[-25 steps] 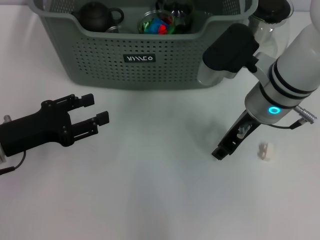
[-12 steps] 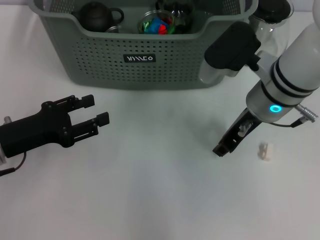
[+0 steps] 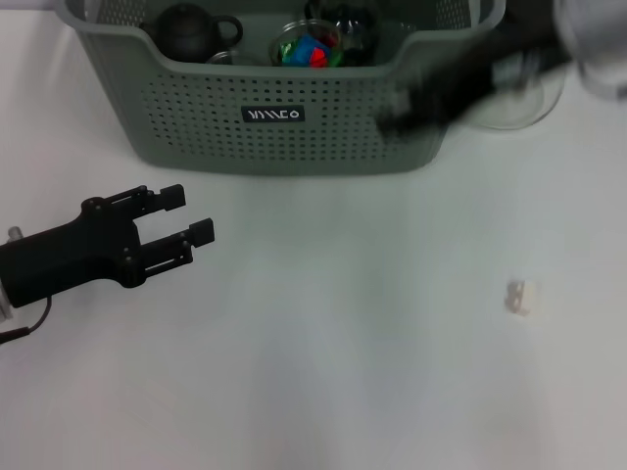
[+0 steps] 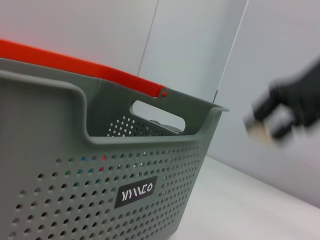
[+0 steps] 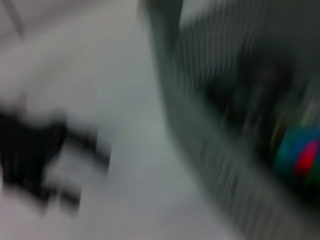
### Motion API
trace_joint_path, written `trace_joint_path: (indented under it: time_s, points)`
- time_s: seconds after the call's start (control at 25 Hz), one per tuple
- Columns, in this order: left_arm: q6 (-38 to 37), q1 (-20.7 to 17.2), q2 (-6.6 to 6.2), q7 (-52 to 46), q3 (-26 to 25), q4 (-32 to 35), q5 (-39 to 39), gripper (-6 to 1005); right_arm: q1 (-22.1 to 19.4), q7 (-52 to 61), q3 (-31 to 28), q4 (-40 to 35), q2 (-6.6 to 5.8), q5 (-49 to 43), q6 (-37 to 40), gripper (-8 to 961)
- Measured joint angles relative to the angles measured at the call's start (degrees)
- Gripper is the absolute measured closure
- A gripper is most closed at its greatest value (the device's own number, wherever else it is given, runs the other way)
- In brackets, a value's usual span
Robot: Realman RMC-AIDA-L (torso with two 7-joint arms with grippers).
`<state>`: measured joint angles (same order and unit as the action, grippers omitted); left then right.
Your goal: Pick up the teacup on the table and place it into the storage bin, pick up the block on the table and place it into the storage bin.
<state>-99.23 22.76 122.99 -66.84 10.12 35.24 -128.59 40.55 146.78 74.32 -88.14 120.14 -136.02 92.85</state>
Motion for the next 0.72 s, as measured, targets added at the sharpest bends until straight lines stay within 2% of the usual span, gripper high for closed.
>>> trace_joint_path:
  time_s: [0.16, 0.32, 0.48, 0.72]
  points:
    - [-0.02, 0.31, -0.18, 0.06, -0.02, -0.55, 0.00, 299, 2.97, -2.08, -3.54, -0.72, 0.03, 3.15, -6.99, 515]
    - [-0.10, 0.59, -0.20, -0.01, 0.00, -0.59, 0.00, 299, 8.81, -1.33, -2.41, 6.81, 0.17, 0.19, -16.57, 515]
    - [-0.04, 0.62, -0.13, 0.03, -0.02, -0.61, 0.00, 298, 17.19, 2.06, -0.71, 21.00, 0.12, -6.23, -27.85, 516]
    - [0.00, 0.62, 0.07, -0.12, -0.01, -0.80, 0.00, 298, 31.39, 2.97, -0.75, 47.94, 0.04, -11.22, -40.71, 516]
